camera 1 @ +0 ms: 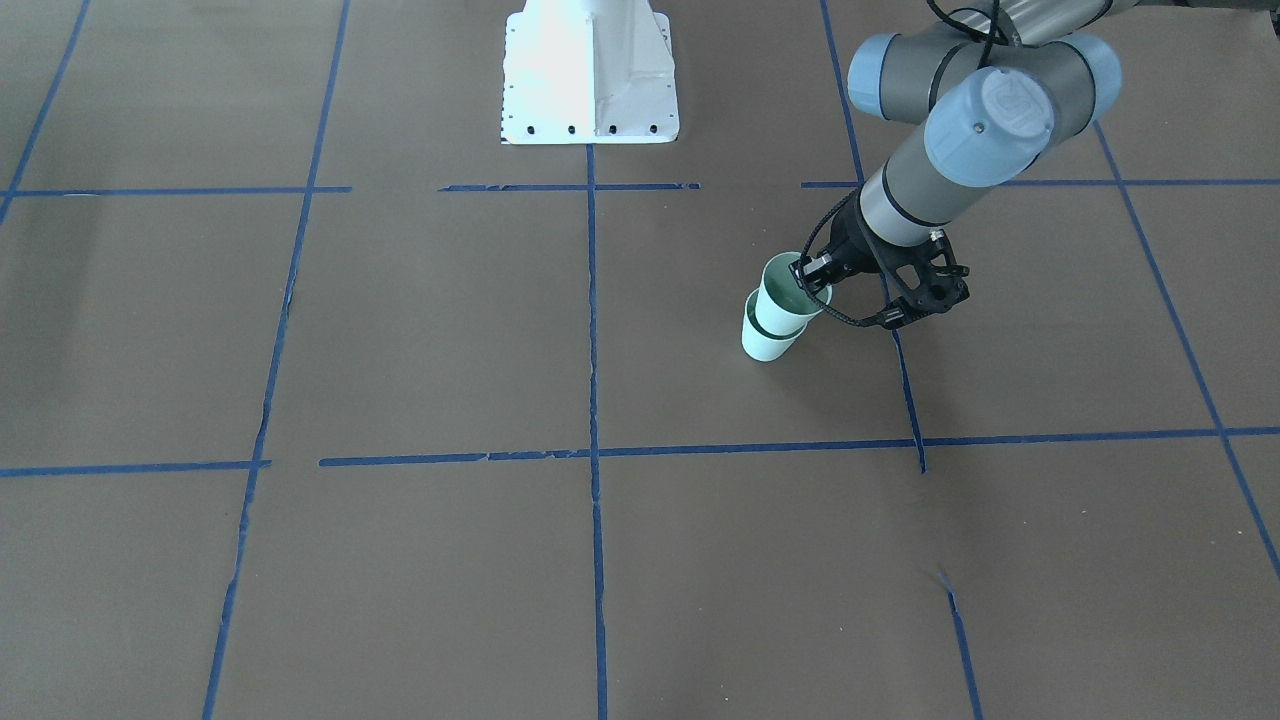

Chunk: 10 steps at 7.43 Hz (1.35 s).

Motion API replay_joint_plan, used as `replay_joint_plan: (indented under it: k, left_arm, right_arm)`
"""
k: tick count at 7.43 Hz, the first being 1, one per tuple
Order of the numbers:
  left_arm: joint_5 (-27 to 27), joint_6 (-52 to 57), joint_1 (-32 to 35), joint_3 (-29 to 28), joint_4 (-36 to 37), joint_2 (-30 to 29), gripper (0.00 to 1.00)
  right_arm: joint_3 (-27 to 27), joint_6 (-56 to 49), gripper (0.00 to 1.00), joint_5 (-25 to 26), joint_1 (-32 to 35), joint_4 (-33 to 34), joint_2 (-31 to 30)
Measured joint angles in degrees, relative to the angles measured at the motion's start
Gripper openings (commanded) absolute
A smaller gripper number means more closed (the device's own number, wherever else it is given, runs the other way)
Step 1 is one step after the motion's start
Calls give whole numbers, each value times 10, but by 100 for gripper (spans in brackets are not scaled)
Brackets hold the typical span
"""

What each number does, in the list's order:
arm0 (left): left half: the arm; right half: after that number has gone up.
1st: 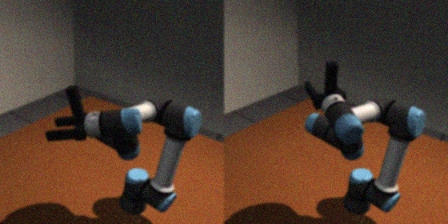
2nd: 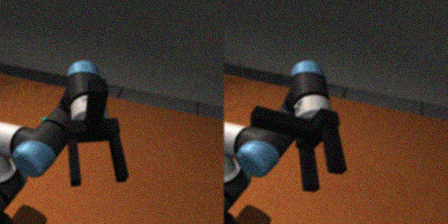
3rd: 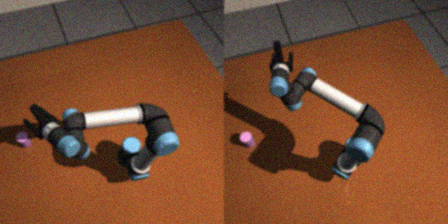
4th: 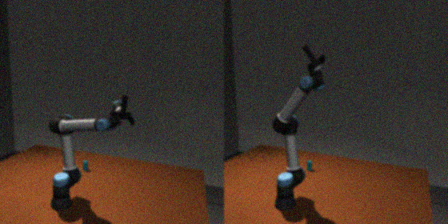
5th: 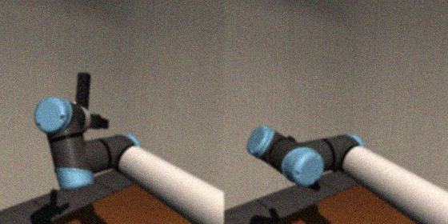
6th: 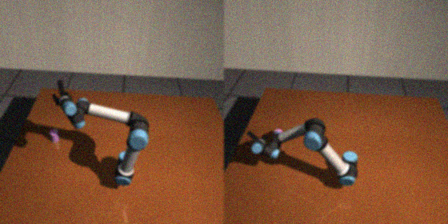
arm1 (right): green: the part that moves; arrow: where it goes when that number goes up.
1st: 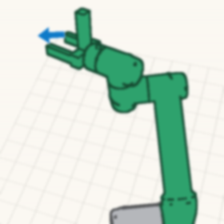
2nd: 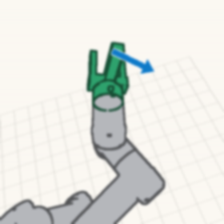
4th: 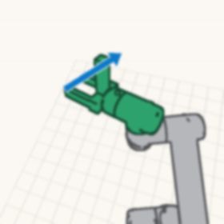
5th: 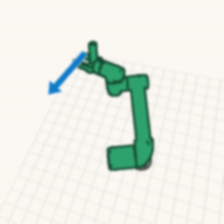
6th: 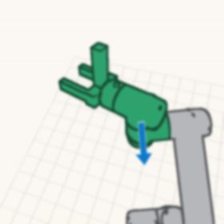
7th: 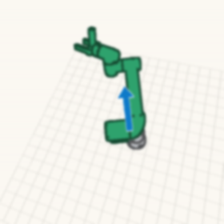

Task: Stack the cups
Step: 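Carry the cup with the left gripper above the other mint-green cup, then lower the cup into the other cup and open the left gripper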

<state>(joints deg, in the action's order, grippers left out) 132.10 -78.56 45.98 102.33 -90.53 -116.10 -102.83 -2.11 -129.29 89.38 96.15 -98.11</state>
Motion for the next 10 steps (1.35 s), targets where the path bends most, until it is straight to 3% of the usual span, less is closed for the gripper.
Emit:
replay_joint_plan:
  k: [1, 2, 3, 10]
  left_arm:
    - [0, 0, 0, 0, 0, 0, 0]
    - [0, 1, 0, 0, 0, 1, 7]
    - [0, 1, 0, 1, 0, 1, 99]
    - [-2, 4, 2, 21, 1, 1, 100]
  right_arm:
    - [0, 0, 100, 0, 0, 0, 0]
    - [0, 0, 100, 0, 0, 0, 0]
    - [0, 0, 100, 0, 0, 0, 0]
    - [0, 0, 100, 0, 0, 0, 0]
